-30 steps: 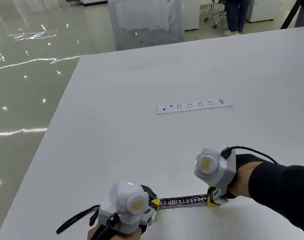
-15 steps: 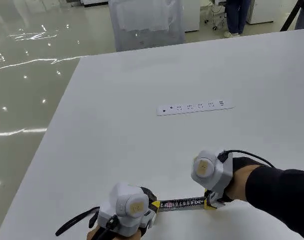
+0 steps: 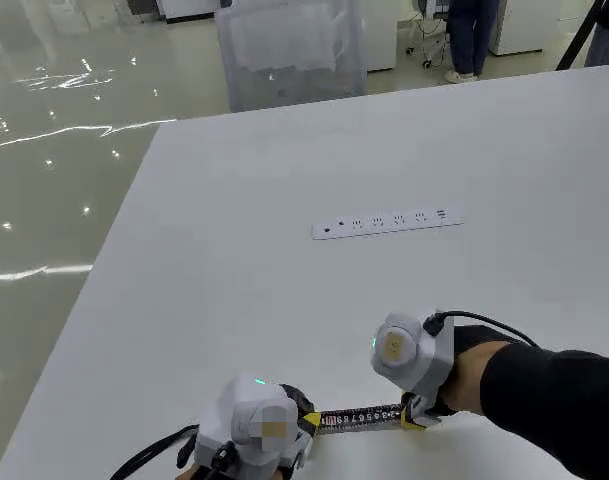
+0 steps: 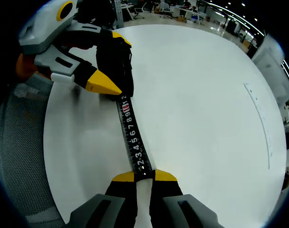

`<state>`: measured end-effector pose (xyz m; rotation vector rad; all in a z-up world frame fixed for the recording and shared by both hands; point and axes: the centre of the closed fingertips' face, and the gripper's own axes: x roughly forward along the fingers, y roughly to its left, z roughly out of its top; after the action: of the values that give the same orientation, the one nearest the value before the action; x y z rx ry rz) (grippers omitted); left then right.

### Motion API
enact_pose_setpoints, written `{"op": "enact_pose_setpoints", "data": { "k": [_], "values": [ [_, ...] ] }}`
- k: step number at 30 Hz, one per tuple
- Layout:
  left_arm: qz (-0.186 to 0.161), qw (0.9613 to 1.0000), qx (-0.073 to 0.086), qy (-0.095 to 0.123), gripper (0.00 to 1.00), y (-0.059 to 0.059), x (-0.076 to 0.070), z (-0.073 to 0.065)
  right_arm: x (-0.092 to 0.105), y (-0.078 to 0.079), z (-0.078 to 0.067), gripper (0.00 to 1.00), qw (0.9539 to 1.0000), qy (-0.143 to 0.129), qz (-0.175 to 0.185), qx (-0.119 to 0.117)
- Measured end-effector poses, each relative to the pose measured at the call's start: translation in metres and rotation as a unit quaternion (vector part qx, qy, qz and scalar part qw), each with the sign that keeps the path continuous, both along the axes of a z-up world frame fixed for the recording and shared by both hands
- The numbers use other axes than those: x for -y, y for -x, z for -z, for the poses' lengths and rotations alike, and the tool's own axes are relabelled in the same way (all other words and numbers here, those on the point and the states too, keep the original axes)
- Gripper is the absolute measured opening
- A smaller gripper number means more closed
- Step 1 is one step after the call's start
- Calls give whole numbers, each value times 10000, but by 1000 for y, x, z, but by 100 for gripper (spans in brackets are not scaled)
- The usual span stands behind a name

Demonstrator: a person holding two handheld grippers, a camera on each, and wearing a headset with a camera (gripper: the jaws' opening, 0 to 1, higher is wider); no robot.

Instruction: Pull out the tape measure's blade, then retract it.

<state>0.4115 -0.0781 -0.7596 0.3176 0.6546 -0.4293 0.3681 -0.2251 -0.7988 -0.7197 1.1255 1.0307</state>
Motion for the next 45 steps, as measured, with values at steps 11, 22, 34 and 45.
{"op": "enact_pose_setpoints", "data": {
  "k": [11, 22, 34, 45],
  "values": [
    [-1, 10000, 20, -2, 56, -1, 0, 0, -6, -3, 1, 4, 10000, 32, 0, -6],
    [-14, 10000, -9, -23, 55, 0, 2, 0, -12, -2, -1, 4, 10000, -7, -8, 30],
    [-9, 10000, -12, -11, 55, 0, 3, 0, -23, -5, -3, 3, 9999, -75, -38, 63],
    [17, 10000, -43, -25, 55, 0, 5, 0, -31, -6, -2, 3, 9998, -169, 22, 64]
  ]
}}
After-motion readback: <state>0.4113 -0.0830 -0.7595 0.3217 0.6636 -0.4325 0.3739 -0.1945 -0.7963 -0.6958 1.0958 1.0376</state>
